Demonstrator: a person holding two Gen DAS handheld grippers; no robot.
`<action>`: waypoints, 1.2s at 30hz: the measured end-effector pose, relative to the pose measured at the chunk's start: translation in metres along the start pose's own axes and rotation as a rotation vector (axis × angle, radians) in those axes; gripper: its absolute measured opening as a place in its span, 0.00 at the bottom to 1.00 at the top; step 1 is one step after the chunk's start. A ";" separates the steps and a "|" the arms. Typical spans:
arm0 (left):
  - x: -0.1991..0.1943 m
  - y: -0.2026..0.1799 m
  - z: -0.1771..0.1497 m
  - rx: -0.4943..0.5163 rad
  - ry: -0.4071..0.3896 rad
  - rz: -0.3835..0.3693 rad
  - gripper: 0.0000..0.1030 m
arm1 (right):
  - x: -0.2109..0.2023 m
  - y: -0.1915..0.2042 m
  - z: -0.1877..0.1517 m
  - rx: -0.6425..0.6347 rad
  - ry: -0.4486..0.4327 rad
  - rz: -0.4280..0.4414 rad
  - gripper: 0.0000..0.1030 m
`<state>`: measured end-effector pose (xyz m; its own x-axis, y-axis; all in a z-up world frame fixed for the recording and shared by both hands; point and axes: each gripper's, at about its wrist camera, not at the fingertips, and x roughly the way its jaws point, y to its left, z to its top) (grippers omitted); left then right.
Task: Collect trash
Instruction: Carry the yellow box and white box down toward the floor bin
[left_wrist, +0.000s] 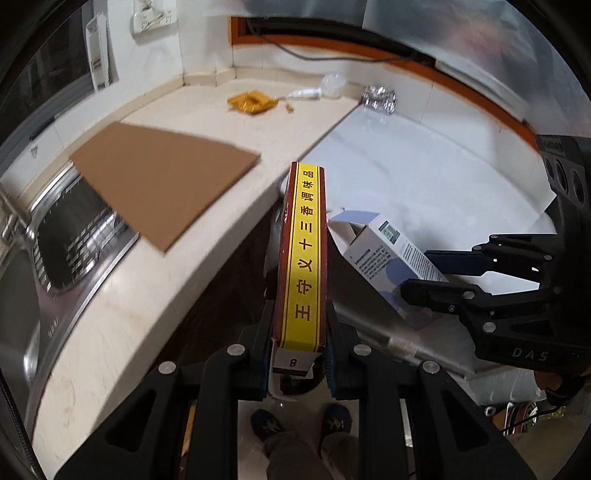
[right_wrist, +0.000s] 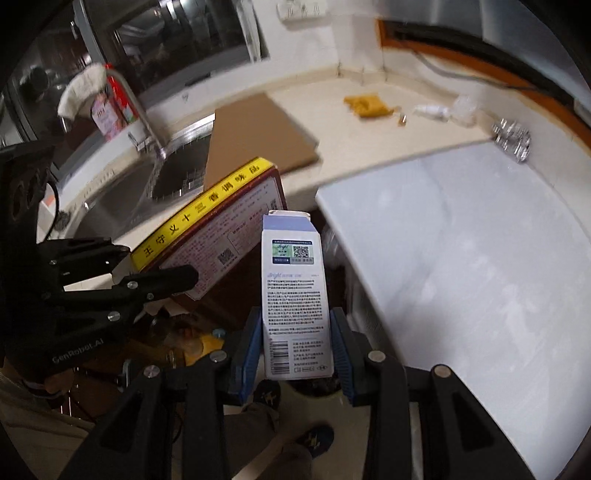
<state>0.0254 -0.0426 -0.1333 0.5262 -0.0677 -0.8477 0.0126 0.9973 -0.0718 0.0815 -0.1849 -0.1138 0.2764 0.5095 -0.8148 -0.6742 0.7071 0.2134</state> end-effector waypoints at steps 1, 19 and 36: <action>0.003 0.003 -0.005 -0.004 0.011 0.001 0.20 | 0.006 0.005 -0.004 -0.002 0.021 -0.003 0.35; 0.113 0.027 -0.092 0.003 0.196 -0.068 0.20 | 0.147 0.015 -0.072 0.104 0.253 -0.111 0.35; 0.270 0.037 -0.130 0.033 0.341 -0.134 0.21 | 0.274 -0.035 -0.136 0.264 0.355 -0.196 0.35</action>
<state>0.0574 -0.0273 -0.4335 0.2041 -0.1973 -0.9589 0.0927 0.9790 -0.1817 0.0879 -0.1371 -0.4178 0.0985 0.1879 -0.9772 -0.4233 0.8966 0.1297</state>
